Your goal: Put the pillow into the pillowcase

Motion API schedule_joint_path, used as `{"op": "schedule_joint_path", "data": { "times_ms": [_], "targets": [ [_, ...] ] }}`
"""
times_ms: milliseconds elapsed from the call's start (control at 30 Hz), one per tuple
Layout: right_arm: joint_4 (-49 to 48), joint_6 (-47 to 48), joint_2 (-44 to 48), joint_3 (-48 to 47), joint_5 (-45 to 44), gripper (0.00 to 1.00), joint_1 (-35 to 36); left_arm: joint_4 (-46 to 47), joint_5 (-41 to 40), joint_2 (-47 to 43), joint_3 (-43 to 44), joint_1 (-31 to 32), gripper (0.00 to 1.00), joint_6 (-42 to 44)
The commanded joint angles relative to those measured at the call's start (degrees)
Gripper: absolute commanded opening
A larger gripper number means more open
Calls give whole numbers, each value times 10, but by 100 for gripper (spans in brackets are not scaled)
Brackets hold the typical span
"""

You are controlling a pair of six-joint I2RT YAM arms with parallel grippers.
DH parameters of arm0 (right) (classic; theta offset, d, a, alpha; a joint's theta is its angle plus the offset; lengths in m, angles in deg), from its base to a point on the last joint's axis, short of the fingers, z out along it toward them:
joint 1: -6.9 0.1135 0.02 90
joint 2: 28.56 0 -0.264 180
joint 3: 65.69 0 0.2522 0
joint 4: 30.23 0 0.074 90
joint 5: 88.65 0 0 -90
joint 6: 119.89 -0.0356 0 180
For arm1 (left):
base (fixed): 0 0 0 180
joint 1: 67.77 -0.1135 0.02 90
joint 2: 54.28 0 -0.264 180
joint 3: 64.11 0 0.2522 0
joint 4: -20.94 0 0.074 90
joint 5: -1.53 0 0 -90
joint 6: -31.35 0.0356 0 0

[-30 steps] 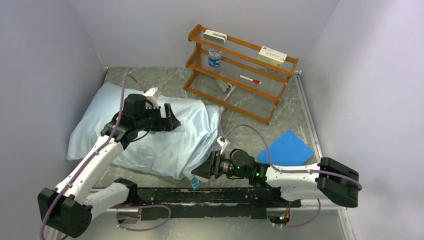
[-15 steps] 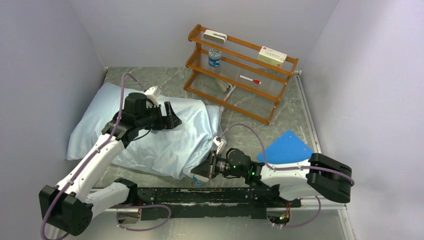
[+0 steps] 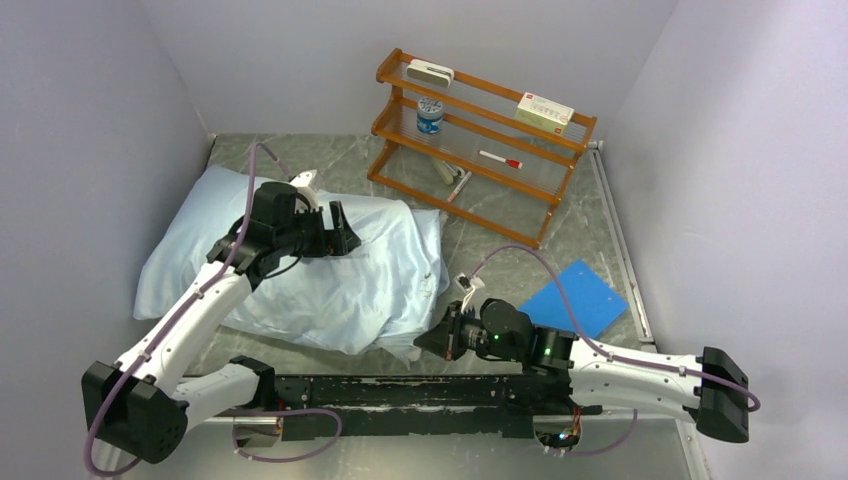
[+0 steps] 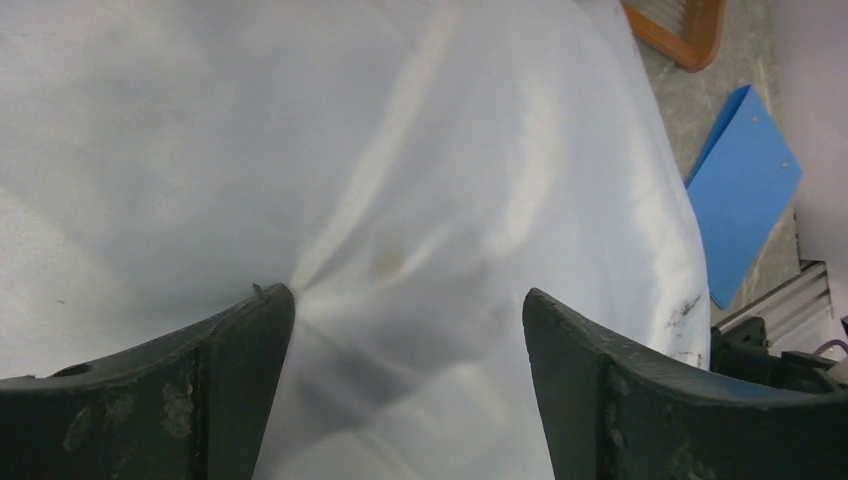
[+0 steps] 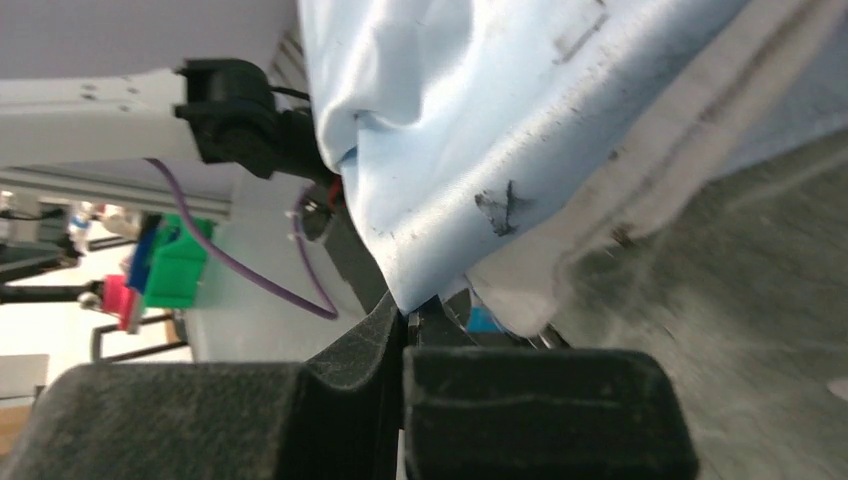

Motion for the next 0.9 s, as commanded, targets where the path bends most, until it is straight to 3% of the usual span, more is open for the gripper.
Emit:
{"op": "schedule_joint_path", "data": {
  "times_ms": [0,267,333,367,567,733,867],
  "targets": [
    [141,38,22,-37,7,0,1,-20,-37,11,12,-5,90,20],
    [273,63,43,-86,101,0,1,-15,-56,29,10,-5,92,28],
    [356,30,49,-104,45,0,2,-22,-63,37,14,-6,91,30],
    [406,-5,59,-112,-25,0,1,-23,-62,38,15,-6,91,29],
    [536,-111,143,-129,-182,0,2,-24,-74,47,24,-6,92,24],
    [587,-111,171,-169,-240,0,1,-24,-82,44,13,-7,92,28],
    [591,-88,162,-192,-232,0,1,-42,-97,41,18,-9,92,37]
  ]
}}
